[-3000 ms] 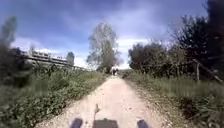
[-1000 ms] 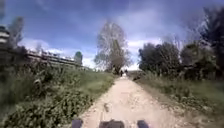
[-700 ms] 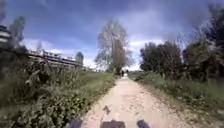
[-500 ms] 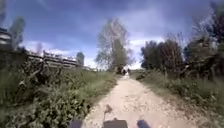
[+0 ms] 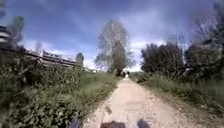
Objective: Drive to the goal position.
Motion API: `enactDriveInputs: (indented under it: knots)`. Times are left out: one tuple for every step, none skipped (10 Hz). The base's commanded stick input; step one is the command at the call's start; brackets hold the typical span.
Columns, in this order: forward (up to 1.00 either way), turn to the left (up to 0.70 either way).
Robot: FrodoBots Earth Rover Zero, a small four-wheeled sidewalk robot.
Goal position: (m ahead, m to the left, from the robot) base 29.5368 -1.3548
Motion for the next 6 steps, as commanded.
enactDriveInputs:
  knots:
    - [0.70,-0.33]
    - [0.70,-0.07]
    - [0.70,-0.01]
    - [0.70,-0.01]
    - [0.70,-0.26]
    - [0.70,-0.35]
